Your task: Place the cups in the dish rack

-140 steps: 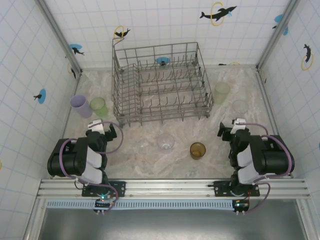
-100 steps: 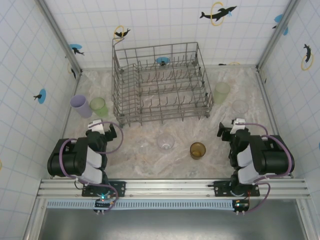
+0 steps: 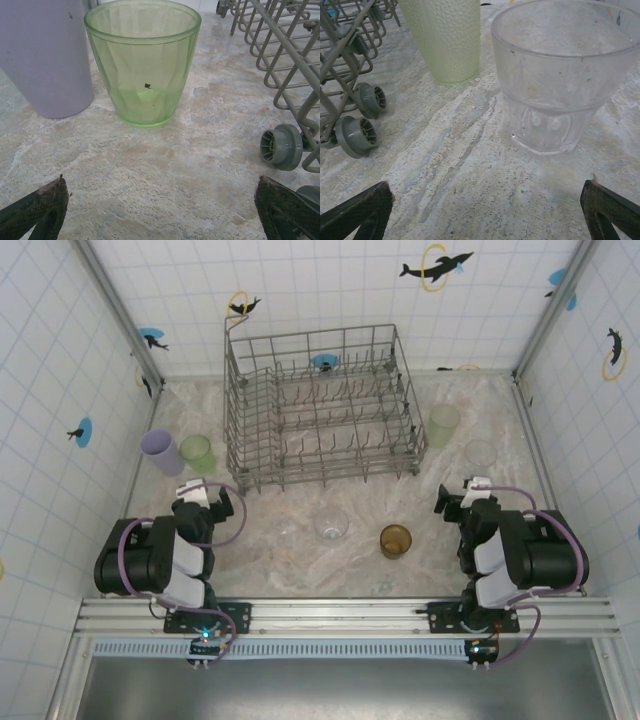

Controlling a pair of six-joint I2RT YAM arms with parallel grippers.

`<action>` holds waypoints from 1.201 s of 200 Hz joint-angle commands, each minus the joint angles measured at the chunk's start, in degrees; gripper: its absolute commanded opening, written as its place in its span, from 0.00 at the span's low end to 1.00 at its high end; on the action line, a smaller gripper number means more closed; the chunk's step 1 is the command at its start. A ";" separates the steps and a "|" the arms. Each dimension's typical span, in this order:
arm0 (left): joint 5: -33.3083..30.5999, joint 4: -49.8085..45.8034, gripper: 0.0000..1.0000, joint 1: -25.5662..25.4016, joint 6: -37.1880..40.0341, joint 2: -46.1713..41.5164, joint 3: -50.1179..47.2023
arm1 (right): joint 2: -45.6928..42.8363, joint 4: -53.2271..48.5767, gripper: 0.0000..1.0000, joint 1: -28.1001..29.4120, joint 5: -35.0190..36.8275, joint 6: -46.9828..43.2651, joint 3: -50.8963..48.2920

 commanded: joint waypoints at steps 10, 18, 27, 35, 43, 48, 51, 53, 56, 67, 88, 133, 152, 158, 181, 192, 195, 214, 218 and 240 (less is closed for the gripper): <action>-2.03 -7.49 0.98 0.28 -1.37 -3.23 3.39 | -4.27 -1.00 0.99 0.12 4.11 0.82 -1.13; -3.06 -7.67 0.98 0.09 -1.59 -3.75 3.28 | -5.62 -2.68 0.99 0.11 4.96 1.04 -0.87; -4.68 -7.21 0.98 0.00 -1.96 -4.20 2.94 | -6.86 -3.98 0.99 0.32 5.88 1.14 -0.68; -6.75 -7.32 0.98 -0.13 -2.70 -4.55 2.79 | -7.87 -5.52 0.99 0.57 6.98 1.34 -0.37; -9.17 -8.20 0.98 -0.21 -3.55 -4.85 3.06 | -8.73 -7.93 0.99 0.50 8.36 1.91 0.40; -10.89 -9.27 0.98 -0.27 -4.14 -5.08 3.56 | -9.32 -10.08 0.99 0.54 9.28 2.44 1.18; -12.01 -10.05 0.98 -0.30 -4.47 -5.23 3.92 | -9.74 -11.47 0.99 0.58 9.68 2.77 1.68; -12.62 -10.59 0.98 -0.31 -4.77 -5.34 4.23 | -10.01 -12.42 0.99 0.58 9.97 2.97 2.05; -13.65 -11.59 0.98 -0.39 -5.14 -5.47 4.72 | -10.40 -13.90 0.99 0.57 10.20 3.29 2.69; -16.25 -15.35 0.98 -0.38 -6.13 -6.11 6.60 | -11.65 -18.84 0.99 0.55 10.83 4.44 4.78; -19.98 -22.39 0.98 -0.57 -8.25 -7.64 10.42 | -13.76 -26.89 0.99 0.67 11.68 8.57 8.23; -27.01 -35.93 0.98 -0.66 -13.94 -12.69 17.21 | -18.17 -49.75 0.99 1.73 14.90 15.87 17.92; -29.32 -43.06 0.97 -0.66 -17.52 -14.62 20.58 | -20.76 -56.51 0.99 2.65 16.16 16.27 20.58; -29.79 -45.55 0.98 -0.66 -18.64 -15.00 21.75 | -21.77 -58.41 0.99 2.92 16.35 16.17 21.28; -33.00 -56.44 0.98 -0.68 -22.79 -15.33 27.78 | -25.57 -63.55 0.99 3.43 16.02 16.41 23.22; -34.41 -61.30 0.98 -0.62 -25.54 -15.70 30.39 | -26.80 -65.99 0.99 3.66 15.57 17.08 24.63; -34.62 -62.21 0.98 -0.66 -25.88 -15.89 30.86 | -27.10 -68.04 0.99 3.77 15.41 17.22 25.13; -33.35 -66.34 0.98 -0.66 -26.60 -16.95 33.52 | -27.92 -74.39 0.99 4.77 14.43 18.25 28.34; -32.88 -67.37 0.98 -0.66 -26.61 -17.04 34.17 | -28.00 -75.86 0.99 5.09 14.79 18.44 29.12; -28.63 -73.25 0.98 -0.59 -26.90 -16.62 38.47 | -28.27 -82.97 0.99 7.68 15.19 18.72 32.88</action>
